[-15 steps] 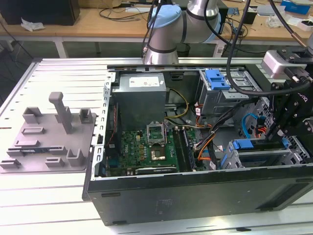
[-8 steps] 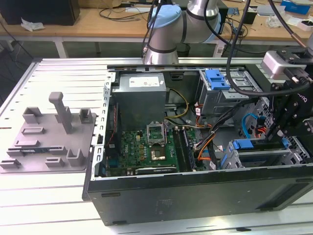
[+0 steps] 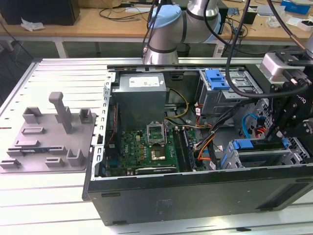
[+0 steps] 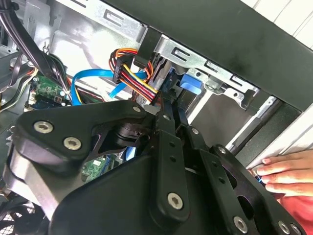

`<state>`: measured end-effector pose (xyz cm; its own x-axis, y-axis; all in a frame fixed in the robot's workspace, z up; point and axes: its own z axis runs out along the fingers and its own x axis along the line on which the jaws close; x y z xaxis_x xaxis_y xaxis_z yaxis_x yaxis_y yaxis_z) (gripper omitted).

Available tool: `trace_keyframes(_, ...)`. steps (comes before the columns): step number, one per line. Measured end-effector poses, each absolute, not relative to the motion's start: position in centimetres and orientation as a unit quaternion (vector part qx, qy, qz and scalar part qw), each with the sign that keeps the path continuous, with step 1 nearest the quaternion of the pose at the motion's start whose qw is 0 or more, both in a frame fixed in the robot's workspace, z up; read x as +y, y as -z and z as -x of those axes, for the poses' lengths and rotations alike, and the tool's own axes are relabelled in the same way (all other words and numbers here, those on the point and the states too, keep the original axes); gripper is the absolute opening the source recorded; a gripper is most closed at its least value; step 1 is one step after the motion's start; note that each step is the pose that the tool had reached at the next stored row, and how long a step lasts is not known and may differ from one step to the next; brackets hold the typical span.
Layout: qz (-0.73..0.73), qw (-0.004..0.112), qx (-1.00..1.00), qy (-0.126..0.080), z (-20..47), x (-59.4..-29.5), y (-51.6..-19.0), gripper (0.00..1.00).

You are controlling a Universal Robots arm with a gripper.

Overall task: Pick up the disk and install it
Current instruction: 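Insert the first disk wire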

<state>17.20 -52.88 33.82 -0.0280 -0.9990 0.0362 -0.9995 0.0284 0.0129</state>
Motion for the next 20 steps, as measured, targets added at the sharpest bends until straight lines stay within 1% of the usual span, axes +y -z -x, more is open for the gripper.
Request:
trace_keyframes(10,-0.697,0.017,-0.717,-0.008,-17.2,-52.9,-33.5,0.16)
trace_keyframes(11,-0.697,0.017,-0.717,-0.008,-17.2,-52.9,-33.5,0.18)
trace_keyframes(12,-0.697,0.017,-0.717,-0.008,-17.2,-52.9,-33.5,0.23)
trace_keyframes(13,-0.697,0.017,-0.717,-0.008,-17.2,-52.9,-33.6,0.23)
trace_keyframes(14,-0.697,0.017,-0.717,-0.008,-17.2,-52.9,-33.8,0.30)
trace_keyframes(15,-0.697,0.017,-0.717,-0.008,-17.2,-52.9,-33.9,0.30)
trace_keyframes(16,-0.697,0.017,-0.717,-0.008,-17.2,-52.9,-34.1,0.36)
trace_keyframes(20,-0.697,0.017,-0.717,-0.008,-17.2,-52.9,-35.8,0.36)
